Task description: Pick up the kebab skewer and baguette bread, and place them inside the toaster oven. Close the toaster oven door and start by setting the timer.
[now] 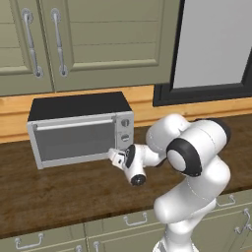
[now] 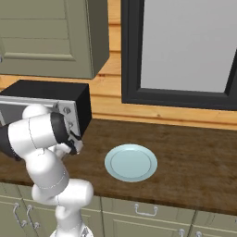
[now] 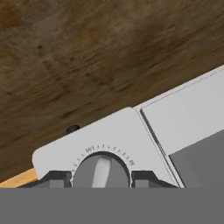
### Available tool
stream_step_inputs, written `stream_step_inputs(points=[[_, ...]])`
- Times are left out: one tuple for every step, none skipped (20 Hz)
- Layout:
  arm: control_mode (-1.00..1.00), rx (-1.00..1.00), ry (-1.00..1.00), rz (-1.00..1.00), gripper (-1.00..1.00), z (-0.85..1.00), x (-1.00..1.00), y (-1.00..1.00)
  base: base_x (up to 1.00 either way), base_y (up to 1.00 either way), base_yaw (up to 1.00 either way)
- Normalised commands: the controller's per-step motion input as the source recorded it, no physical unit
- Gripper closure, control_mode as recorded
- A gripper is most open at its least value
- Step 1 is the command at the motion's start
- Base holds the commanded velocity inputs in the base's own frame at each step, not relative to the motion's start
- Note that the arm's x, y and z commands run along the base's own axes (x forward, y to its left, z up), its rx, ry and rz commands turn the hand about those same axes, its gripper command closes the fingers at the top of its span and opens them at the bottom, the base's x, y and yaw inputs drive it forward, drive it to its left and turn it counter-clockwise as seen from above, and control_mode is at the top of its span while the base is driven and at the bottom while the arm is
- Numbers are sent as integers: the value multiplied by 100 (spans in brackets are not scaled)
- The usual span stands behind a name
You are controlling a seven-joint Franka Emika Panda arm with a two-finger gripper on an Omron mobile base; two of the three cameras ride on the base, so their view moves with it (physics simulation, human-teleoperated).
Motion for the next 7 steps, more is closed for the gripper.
stream_step_inputs(points=[[-100, 22, 0, 0, 100, 1, 26, 0, 0, 0, 0], [-100, 23, 0, 0, 100, 3, 28, 0, 0, 0, 0], [-100, 23, 0, 0, 100, 2, 26, 0, 0, 0, 0], [-100, 24, 0, 0, 100, 0, 27, 0, 0, 0, 0], [-100, 24, 0, 0, 100, 1, 26, 0, 0, 0, 0], [-100, 24, 0, 0, 100, 1, 29, 0, 0, 0, 0], [-100, 25, 0, 0, 100, 1, 27, 0, 0, 0, 0]])
